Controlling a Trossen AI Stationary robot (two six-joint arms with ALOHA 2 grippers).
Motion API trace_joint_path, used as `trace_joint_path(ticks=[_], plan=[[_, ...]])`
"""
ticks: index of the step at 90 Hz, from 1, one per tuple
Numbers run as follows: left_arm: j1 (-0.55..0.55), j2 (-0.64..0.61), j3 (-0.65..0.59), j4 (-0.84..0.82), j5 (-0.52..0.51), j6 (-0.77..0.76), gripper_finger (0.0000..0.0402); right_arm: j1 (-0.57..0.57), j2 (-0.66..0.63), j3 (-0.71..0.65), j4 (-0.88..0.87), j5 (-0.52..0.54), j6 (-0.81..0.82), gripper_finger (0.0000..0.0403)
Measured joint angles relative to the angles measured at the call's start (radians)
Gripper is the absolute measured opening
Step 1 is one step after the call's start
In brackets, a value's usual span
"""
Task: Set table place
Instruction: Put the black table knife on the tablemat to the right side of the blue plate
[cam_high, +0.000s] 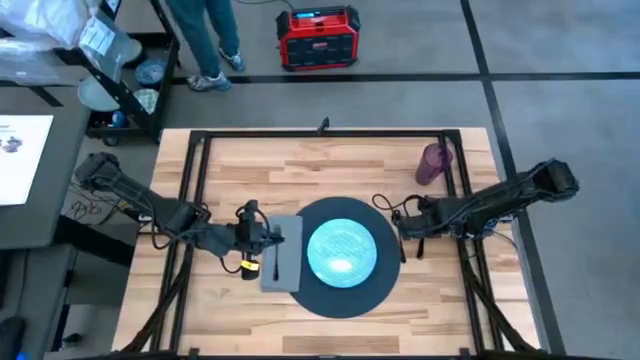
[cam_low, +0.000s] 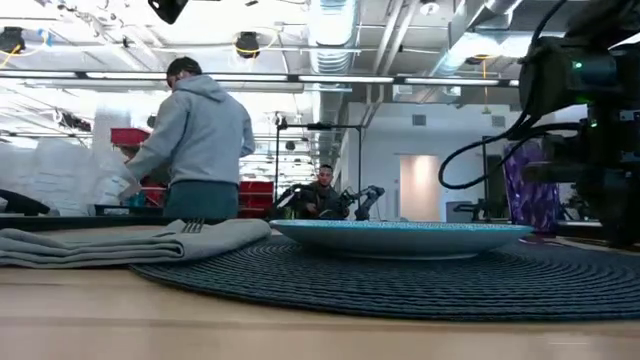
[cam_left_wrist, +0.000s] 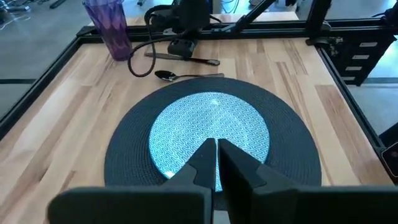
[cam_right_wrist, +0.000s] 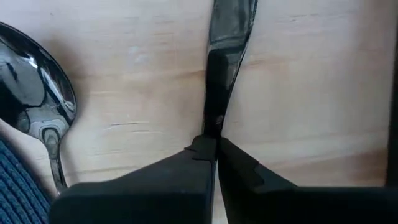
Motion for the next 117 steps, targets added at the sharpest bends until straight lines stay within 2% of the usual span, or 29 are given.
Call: trace_joint_path(ticks=[49, 64, 76, 86, 98, 117], plan=[[0.000, 0.000, 0.000, 0.000, 0.000, -0.003, 0.0000, 0.098, -0.141, 0.003, -0.013, 0.146, 0.087, 0.0001], [0.000, 0.000, 0.000, 0.000, 0.000, -0.004, 0.0000, 0.134, -0.158, 0.005, -0.016, 0.179, 0.113, 0.0000], [0.000, 0.000, 0.000, 0.001, 0.000, -0.004, 0.0000, 0.135, -0.159, 0.006, -0.089, 0.195, 0.173, 0.0000], [0.000, 0.000, 0.000, 0.001, 0.000, -0.003, 0.0000, 0.131, -0.159, 0.006, -0.086, 0.204, 0.145, 0.0004], [0.000, 0.000, 0.000, 0.001, -0.001, -0.003, 0.0000, 0.117, -0.148, 0.006, -0.051, 0.202, 0.074, 0.0036], [0.000, 0.000, 0.000, 0.001, -0.001, -0.004, 0.0000, 0.116, -0.089, 0.006, -0.026, 0.186, 0.064, 0.0136]])
